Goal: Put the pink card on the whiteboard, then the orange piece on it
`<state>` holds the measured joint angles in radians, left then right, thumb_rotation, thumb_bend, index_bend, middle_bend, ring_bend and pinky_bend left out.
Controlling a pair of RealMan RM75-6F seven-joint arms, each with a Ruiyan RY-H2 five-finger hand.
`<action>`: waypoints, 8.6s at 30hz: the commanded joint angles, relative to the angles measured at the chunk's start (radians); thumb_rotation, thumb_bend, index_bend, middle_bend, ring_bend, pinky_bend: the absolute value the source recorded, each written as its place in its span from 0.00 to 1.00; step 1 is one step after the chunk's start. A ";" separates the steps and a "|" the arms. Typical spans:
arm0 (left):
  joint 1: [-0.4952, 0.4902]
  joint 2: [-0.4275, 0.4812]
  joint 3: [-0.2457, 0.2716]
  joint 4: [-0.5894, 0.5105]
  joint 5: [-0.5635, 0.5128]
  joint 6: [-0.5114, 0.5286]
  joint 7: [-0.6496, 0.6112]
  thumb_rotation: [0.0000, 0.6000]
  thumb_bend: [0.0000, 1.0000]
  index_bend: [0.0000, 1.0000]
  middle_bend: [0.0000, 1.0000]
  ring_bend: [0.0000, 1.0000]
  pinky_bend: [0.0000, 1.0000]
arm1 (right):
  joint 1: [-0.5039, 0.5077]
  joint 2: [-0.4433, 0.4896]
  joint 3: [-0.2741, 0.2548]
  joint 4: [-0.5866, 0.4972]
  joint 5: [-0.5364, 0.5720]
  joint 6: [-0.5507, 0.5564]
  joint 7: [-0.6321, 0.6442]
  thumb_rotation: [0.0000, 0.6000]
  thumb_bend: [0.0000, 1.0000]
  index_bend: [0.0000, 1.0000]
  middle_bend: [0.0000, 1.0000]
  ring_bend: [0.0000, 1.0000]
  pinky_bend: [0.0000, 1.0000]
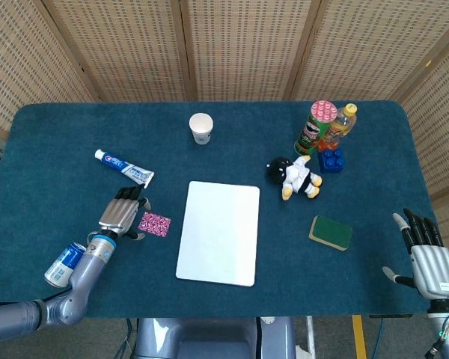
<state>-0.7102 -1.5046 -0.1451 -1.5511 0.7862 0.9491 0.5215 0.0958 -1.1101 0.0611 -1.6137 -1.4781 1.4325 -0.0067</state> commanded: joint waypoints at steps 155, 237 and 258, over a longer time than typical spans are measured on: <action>0.010 -0.088 0.016 0.384 0.007 -0.095 -0.274 1.00 0.31 0.40 0.00 0.00 0.00 | -0.002 0.011 -0.003 -0.003 0.007 -0.009 0.017 1.00 0.00 0.00 0.00 0.00 0.00; -0.322 -0.220 -0.118 0.065 -0.217 0.020 0.252 1.00 0.30 0.54 0.00 0.00 0.00 | -0.001 0.011 -0.002 0.002 0.011 -0.014 0.026 1.00 0.00 0.00 0.00 0.00 0.00; -0.381 -0.350 -0.107 0.234 -0.253 0.003 0.245 1.00 0.30 0.54 0.00 0.00 0.00 | -0.002 0.015 -0.002 0.002 0.011 -0.015 0.039 1.00 0.00 0.00 0.00 0.00 0.00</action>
<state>-1.0890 -1.8505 -0.2541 -1.3225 0.5351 0.9523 0.7646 0.0936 -1.0950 0.0587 -1.6115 -1.4667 1.4172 0.0322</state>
